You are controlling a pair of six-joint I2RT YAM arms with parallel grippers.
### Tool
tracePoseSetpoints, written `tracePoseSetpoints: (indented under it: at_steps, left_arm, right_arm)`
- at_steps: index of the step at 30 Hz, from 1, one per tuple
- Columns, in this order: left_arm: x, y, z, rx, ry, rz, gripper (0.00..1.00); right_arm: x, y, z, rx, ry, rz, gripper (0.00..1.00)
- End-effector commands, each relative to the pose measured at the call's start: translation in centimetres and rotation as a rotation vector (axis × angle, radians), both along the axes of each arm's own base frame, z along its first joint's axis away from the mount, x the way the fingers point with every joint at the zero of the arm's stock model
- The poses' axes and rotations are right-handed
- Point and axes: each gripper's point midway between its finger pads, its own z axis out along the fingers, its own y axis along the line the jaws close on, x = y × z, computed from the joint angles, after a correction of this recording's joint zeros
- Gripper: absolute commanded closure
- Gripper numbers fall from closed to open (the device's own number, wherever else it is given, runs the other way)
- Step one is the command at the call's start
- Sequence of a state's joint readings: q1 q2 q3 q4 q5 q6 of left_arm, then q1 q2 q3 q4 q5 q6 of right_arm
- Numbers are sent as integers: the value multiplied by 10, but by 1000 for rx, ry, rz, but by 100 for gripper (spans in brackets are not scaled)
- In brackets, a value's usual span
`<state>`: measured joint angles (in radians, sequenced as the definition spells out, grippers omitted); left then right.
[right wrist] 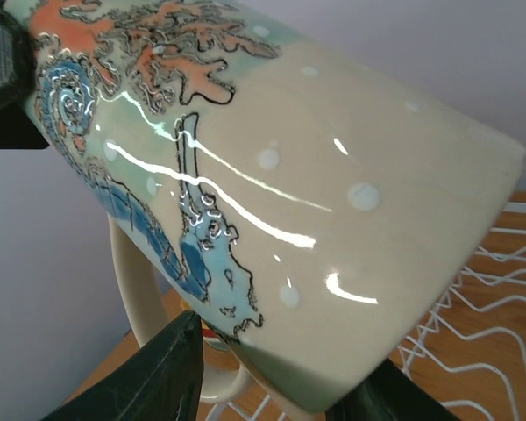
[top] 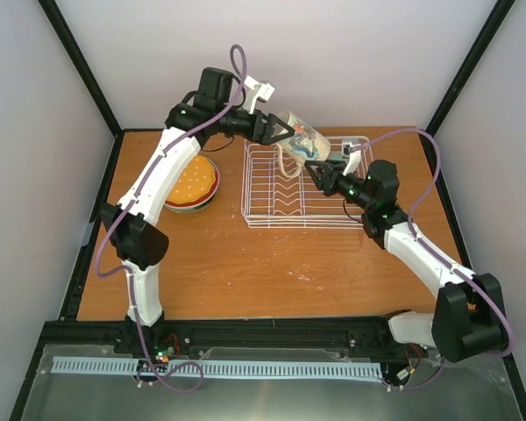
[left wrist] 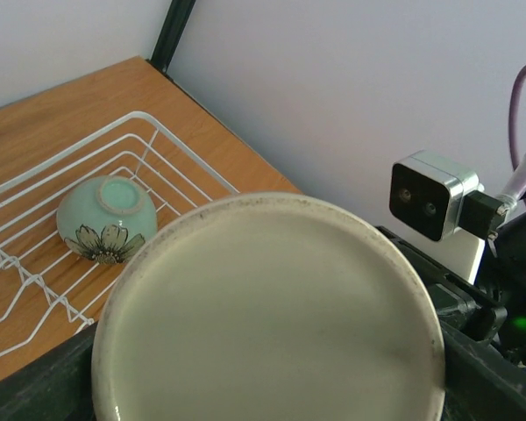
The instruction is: Load the mixed dishes into the dish rack
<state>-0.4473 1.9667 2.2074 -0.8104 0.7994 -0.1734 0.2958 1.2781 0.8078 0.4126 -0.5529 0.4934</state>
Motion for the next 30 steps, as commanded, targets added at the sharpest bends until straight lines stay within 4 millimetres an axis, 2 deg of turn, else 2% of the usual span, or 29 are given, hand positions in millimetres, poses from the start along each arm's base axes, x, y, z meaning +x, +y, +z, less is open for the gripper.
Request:
tracePoseSetpoints:
  at_steps: [1,4,9,12,23,30]
  left_arm:
    - [-10,-15,18,18,-75,-24,99]
    - [-11,-24,6,45,-65,-24,99]
    - [-16,-45,-16,108,-57,-38,99]
    - [-19,-56,-27,143,-56,-39,99]
    - [-24,-74,-59,208,-17,-55,99]
    - [-29,-87,-74,213,4,-89,99]
  right_arm:
    - [1,-22,28,-14,-120,-92,64]
    - [1,-31,24,-26,-116,-122,64]
    - [-4,-36,17,-45,-102,-136,64]
    - [-1,-47,13,-56,-92,-163,64]
    - [-3,-59,-4,-121,-36,-187,62]
    - [-10,-64,-25,-186,38,-186,60]
